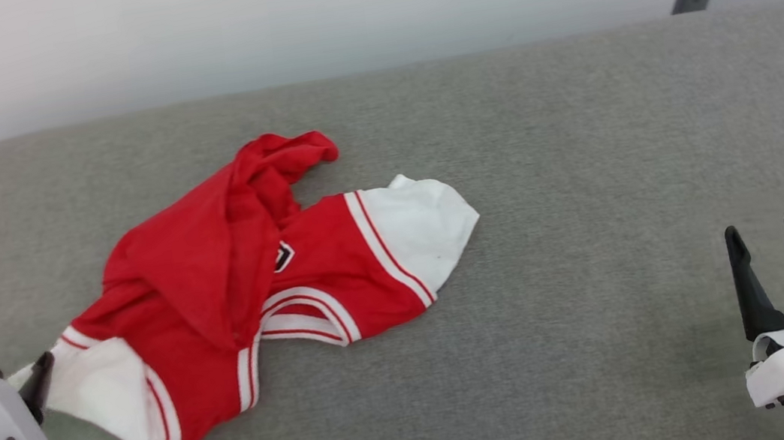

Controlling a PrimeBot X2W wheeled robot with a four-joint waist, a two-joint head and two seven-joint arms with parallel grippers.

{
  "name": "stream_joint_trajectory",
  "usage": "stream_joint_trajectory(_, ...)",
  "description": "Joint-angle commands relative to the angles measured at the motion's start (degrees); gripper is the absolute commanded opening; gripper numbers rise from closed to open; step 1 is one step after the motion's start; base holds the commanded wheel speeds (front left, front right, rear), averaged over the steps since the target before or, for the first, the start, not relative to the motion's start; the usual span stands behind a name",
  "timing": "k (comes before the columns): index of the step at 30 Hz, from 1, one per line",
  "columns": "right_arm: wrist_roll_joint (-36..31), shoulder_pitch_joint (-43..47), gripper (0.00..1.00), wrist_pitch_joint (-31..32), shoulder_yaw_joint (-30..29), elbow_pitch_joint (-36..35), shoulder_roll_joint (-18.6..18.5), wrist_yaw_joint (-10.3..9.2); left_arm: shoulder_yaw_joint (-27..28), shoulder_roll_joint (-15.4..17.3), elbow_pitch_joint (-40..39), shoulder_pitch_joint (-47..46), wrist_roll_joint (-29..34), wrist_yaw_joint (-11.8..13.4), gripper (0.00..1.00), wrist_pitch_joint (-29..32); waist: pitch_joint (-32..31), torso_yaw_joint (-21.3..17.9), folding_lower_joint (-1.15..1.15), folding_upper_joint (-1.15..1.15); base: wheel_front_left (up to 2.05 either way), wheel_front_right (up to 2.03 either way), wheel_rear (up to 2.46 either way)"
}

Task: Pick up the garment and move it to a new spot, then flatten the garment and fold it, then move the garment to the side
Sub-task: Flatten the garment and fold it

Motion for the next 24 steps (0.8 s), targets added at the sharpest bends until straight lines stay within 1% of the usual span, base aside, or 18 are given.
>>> stream_joint_trajectory(1,0.4,0.5,1.00,-0.3,0.4,0.1,-0.5,-0.08,-0.5,0.0,0.1,-0.5,1.0,-0.4,1.00,-0.6,-1.0,1.8,0.00,0.00,0.00,0.00,0.00)
stream_joint_trajectory(6,1.2,0.3,1.00,-0.3,3.1,1.4,-1.7,-0.08,-1.8,-0.9,-1.8,-0.9,4.1,0.1,1.00,-5.0,-3.0,5.8,0.00,0.00,0.00,0.00,0.00)
stream_joint_trajectory(10,2.2,-0.6,1.00,0.0,5.3,2.7,-2.4,-0.08,-2.3,-1.5,-5.1,0.4,6.2,0.8,1.00,-9.5,-4.2,8.8,0.00,0.00,0.00,0.00,0.00)
stream_joint_trajectory(17,3.8,-3.7,1.00,2.5,8.4,5.3,-3.5,-0.08,-1.8,-2.5,-12.6,4.1,9.6,4.2,1.00,-18.4,-4.8,14.1,0.00,0.00,0.00,0.00,0.00)
stream_joint_trajectory(21,4.2,-6.1,1.00,4.4,10.1,7.0,-4.3,-0.08,-0.6,-3.4,-16.5,7.2,10.4,6.9,1.00,-23.6,-4.2,16.7,0.00,0.00,0.00,0.00,0.00)
stream_joint_trajectory(23,4.4,-7.3,1.00,5.3,10.6,7.9,-4.8,-0.09,0.2,-4.1,-18.2,9.3,10.5,8.4,1.00,-25.7,-3.9,18.0,0.00,0.00,0.00,0.00,0.00)
stream_joint_trajectory(24,4.4,-7.3,1.00,5.3,10.6,7.9,-4.8,-0.09,0.2,-4.1,-18.2,9.3,10.5,8.4,1.00,-25.7,-3.9,18.0,0.00,0.00,0.00,0.00,0.00)
